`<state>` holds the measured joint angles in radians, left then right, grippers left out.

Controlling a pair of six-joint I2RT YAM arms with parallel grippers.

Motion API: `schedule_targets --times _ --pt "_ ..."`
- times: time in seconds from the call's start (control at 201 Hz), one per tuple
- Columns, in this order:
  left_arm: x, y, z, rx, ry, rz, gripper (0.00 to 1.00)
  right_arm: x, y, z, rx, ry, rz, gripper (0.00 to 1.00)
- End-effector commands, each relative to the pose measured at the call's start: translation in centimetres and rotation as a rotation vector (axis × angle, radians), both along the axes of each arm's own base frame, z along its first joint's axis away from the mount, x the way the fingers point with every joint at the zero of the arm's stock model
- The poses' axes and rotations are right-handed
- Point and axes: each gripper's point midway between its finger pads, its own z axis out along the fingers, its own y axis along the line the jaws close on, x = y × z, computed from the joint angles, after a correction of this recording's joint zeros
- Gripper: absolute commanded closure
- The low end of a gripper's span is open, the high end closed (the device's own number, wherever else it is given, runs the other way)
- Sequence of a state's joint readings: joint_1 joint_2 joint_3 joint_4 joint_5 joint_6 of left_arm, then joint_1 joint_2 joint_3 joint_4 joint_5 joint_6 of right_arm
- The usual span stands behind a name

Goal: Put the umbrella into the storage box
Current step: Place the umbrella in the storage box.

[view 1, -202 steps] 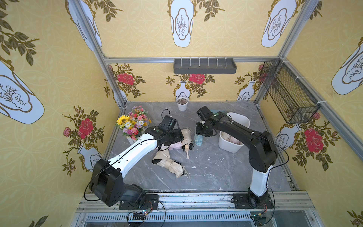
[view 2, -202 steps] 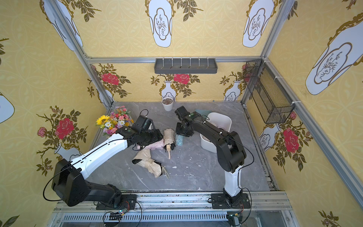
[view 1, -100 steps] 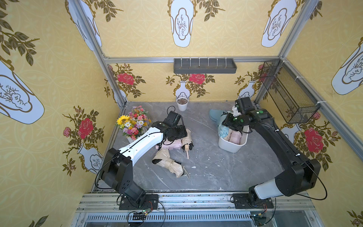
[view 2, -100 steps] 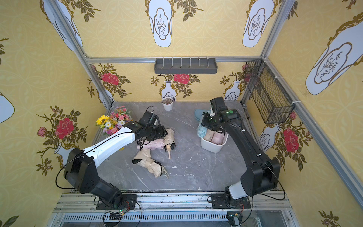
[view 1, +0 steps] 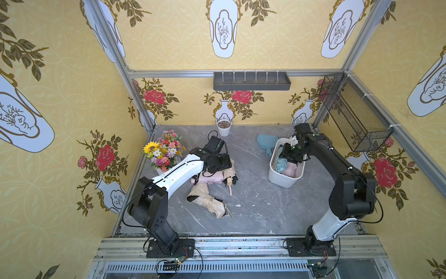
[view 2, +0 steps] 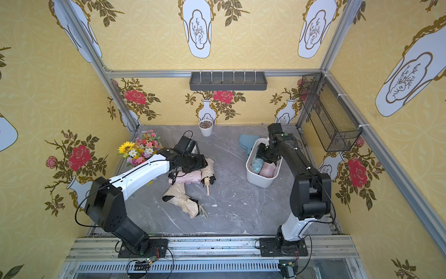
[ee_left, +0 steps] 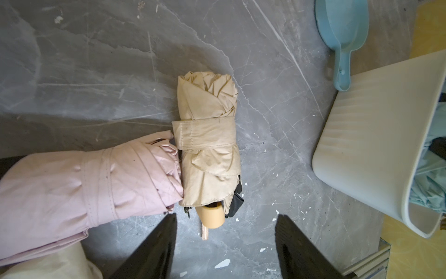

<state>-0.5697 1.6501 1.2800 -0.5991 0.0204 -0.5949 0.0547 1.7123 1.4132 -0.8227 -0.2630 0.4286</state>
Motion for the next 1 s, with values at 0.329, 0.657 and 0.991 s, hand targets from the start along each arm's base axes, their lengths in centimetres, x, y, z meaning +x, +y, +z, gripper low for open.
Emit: schedule_targets --times 0.329,0.657,0.991 --pt "2.0 -1.7 -1.6 -0.027 0.012 0.004 0.30 1.5 0.8 1.0 0.014 -0.081 0.077 0.26" --pt "3.0 -2.5 -4.2 -0.010 0.047 0.002 0.36 -6.6 -0.6 4.6 -0.016 -0.162 0.003 0.24" --pt "4.1 -1.6 -7.4 0.120 0.093 0.017 0.31 -9.8 -0.8 5.6 -0.007 -0.178 -0.008 0.22"
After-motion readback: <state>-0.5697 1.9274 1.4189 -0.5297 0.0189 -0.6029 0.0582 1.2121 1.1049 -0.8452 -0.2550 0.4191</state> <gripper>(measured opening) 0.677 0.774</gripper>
